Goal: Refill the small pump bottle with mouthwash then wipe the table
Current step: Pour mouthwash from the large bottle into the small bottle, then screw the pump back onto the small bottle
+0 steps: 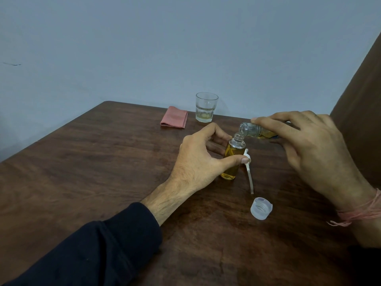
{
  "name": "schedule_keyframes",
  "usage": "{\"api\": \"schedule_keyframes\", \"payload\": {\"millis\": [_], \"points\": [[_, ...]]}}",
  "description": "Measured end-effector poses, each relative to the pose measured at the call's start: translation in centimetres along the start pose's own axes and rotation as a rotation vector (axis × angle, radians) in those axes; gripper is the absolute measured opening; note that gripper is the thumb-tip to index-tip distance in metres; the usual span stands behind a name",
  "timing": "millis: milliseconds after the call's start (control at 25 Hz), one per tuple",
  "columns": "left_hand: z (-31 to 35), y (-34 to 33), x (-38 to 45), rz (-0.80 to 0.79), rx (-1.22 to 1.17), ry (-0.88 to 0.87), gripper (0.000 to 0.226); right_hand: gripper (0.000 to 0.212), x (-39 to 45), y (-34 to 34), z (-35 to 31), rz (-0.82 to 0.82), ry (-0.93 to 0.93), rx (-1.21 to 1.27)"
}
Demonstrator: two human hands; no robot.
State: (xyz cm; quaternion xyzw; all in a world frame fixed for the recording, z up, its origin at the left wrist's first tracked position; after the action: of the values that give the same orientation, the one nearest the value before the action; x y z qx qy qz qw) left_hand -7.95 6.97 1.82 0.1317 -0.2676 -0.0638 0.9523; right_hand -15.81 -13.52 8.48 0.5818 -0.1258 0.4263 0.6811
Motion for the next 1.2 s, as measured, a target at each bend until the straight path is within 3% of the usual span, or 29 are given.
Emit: {"api": "schedule_keyframes", "payload": {"millis": [400,640,880,1200], "points": [[0.0,0.0,0.0,0.001,0.0,0.001,0.051,0.067,0.0,0.2,0.1,0.019,-0.011,0.025],[0.0,-0.1,0.0,-0.003,0.001,0.006,0.052,0.064,-0.1,-0.2,0.6,0.025,-0.092,0.182],[-0.1,0.0,0.1,-0.008,-0.004,0.016,0.053,0.07,-0.6,-1.2,2.4,0.056,-0.355,0.506],[-0.2,-0.1,0.1,-0.022,-0.007,0.006,0.053,0.07,-2.9,-3.0,5.9,0.144,-0.681,0.732]]}}
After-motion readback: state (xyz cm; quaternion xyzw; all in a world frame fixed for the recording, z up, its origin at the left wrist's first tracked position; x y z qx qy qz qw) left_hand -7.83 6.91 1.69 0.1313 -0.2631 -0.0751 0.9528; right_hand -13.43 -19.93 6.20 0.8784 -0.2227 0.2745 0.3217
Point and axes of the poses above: each hand's wrist, its own x-axis towards the middle knuckle, its own y-axis out of the back of the hand, z = x × y, the point moved 8 cm from there along x, towards the middle knuckle, and after that the axes turned 3 degrees about y, right-handed, at the moved point
